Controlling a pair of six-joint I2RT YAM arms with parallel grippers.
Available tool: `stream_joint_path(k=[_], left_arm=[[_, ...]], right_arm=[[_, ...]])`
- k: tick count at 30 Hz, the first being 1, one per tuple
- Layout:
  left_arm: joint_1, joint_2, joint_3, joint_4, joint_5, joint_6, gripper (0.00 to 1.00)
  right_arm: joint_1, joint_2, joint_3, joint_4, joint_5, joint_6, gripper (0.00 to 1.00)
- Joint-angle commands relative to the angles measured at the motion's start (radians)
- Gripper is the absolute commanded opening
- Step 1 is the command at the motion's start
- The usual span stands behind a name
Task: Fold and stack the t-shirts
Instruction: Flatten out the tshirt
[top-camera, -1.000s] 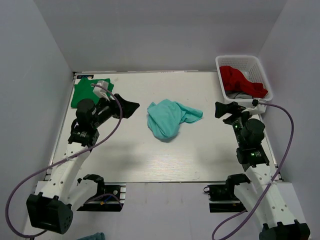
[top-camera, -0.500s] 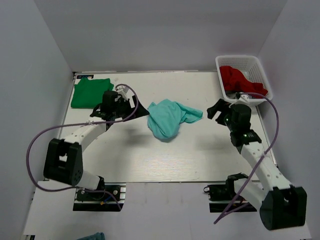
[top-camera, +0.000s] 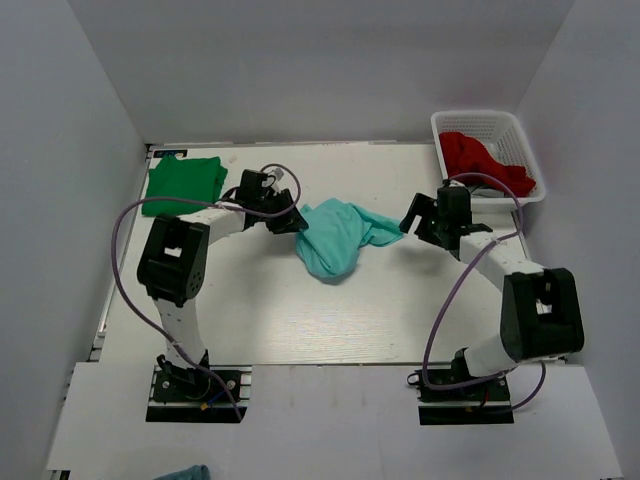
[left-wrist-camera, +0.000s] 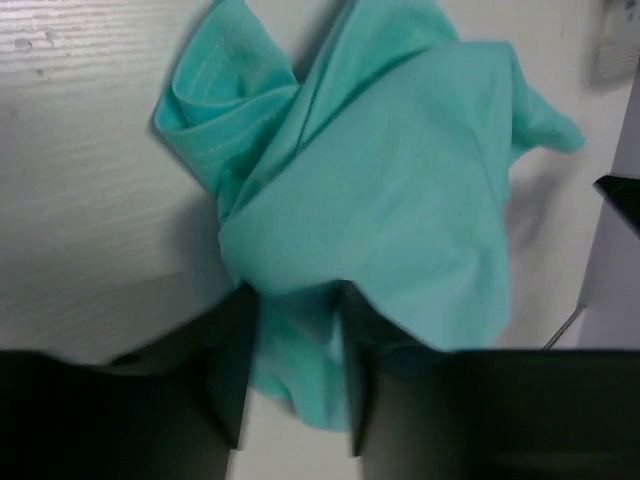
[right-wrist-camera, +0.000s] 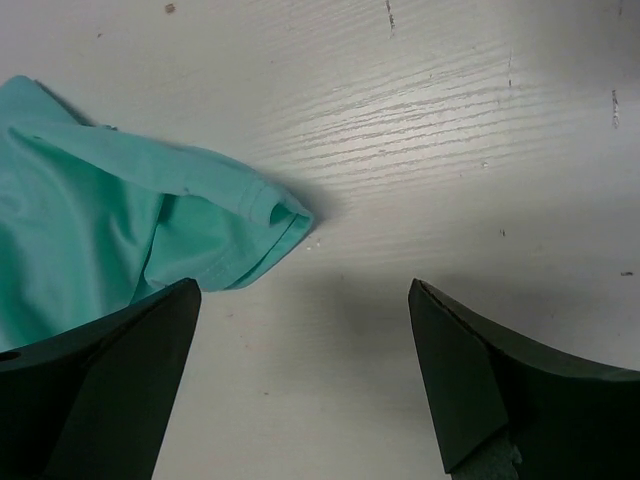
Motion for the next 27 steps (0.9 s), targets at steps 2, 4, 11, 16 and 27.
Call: stream_joint_path(k=[2, 4, 11, 16, 27], left_arm=[[-0.005, 0.039, 0.098, -0.02, 0.012, 0.001, 0.32], [-0.005, 0.062, 0.139, -0.02, 0.012, -0.008, 0.11], [-0.005, 0.058, 0.219, -0.106, -0.037, 0.021, 0.0], [-0.005, 0.004, 0.219, -0.109, -0.073, 0.04, 0.0], [-0.005, -0.449, 0.149, -0.182, -0.186, 0.149, 0.0]], right_arm=[[0.013, 0.092, 0.091, 0.043, -0.021, -0.019, 0.9], [0.031, 0.137, 0.098, 0.101, -0.018, -0.042, 0.9], [0.05, 0.307, 0.171, 0.217, -0.027, -0.029, 0.74], [0.061, 0.298, 0.199, 0.221, -0.113, -0.023, 0.0], [0.074, -0.329, 0.052, 0.146, 0.03, -0.061, 0.0]])
